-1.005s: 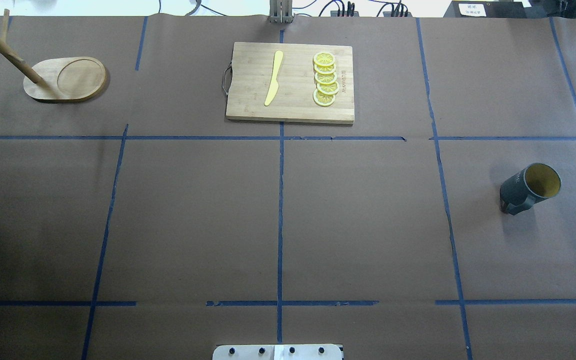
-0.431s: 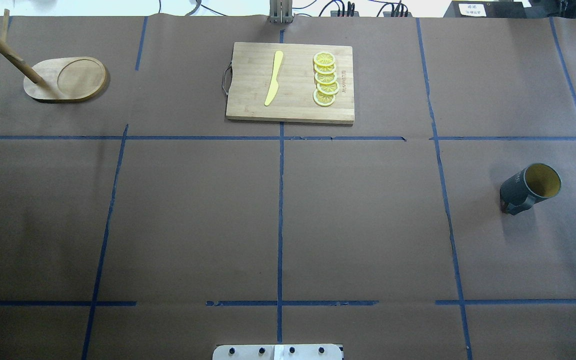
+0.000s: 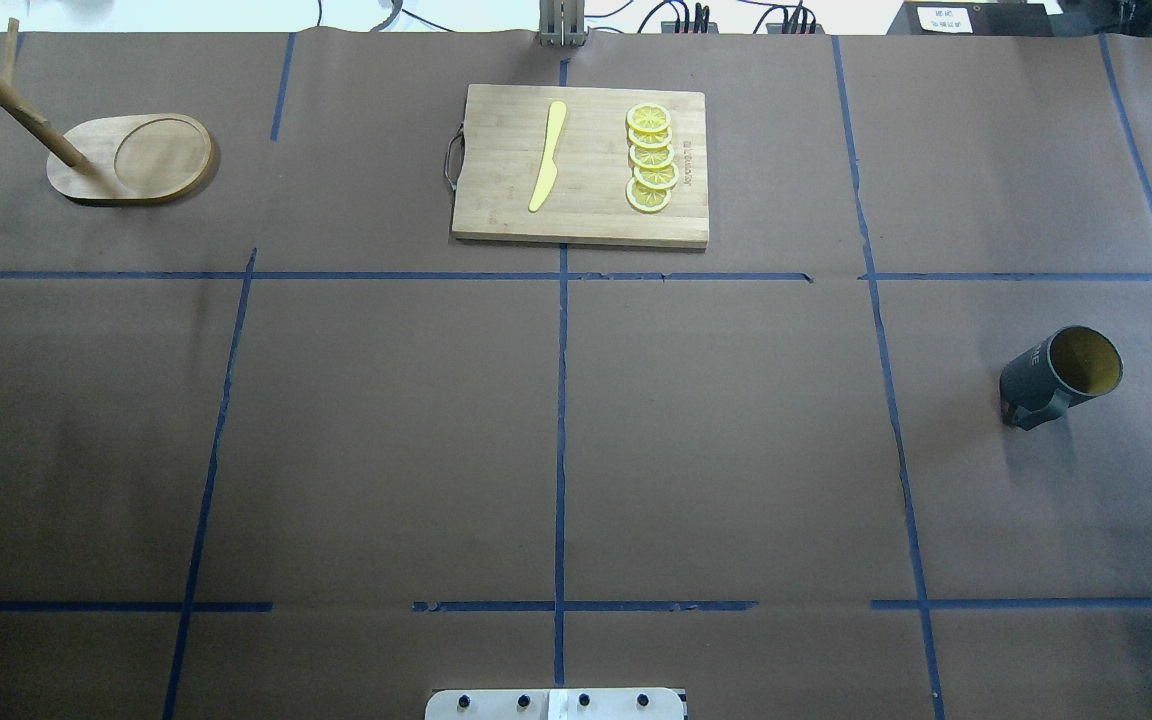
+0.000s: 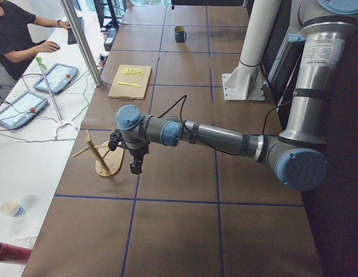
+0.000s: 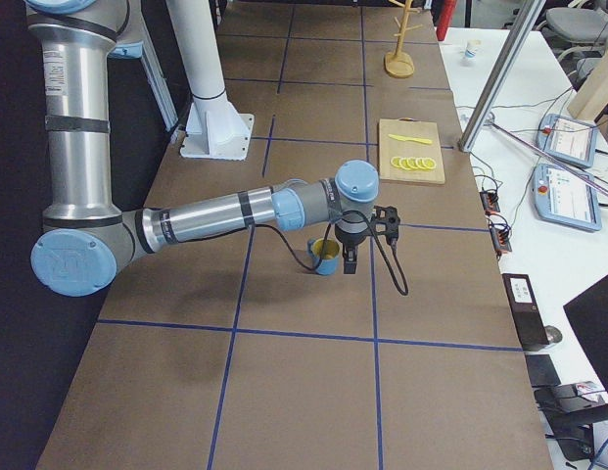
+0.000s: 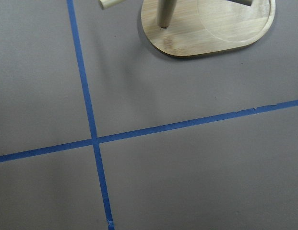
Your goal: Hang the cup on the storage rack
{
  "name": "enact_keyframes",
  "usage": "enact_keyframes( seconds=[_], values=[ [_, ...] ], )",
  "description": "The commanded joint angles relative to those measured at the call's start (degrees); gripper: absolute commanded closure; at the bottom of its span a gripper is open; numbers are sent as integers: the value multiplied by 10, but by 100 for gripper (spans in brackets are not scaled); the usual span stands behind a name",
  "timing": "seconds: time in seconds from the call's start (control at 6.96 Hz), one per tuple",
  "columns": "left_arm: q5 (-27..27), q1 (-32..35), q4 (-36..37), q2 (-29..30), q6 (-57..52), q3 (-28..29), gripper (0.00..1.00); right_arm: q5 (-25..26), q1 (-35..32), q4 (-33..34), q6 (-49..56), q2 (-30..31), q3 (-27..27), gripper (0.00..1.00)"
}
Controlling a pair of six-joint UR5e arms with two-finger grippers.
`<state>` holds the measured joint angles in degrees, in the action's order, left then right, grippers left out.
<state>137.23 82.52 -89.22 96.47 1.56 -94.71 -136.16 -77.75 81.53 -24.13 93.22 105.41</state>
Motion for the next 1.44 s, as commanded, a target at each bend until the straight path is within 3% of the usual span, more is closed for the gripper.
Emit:
enact_keyframes(
  seconds=[0.0, 0.29, 1.01, 1.15, 1.29],
  values=[
    [2, 0, -1, 0, 1, -1, 0, 51, 90, -150, -160, 42, 3, 0],
    [2, 0, -1, -1, 0, 1, 0, 63, 138, -168, -224, 42, -2, 0],
    [10, 1, 0, -18, -2, -22, 0, 70, 146, -169, -225, 23, -65, 1],
    [11, 1, 0, -17, -2, -22, 0, 71, 153, -169, -227, 22, -69, 9],
    [11, 1, 0, -17, -2, -22, 0, 71, 158, -169, -228, 23, -69, 38]
  ],
)
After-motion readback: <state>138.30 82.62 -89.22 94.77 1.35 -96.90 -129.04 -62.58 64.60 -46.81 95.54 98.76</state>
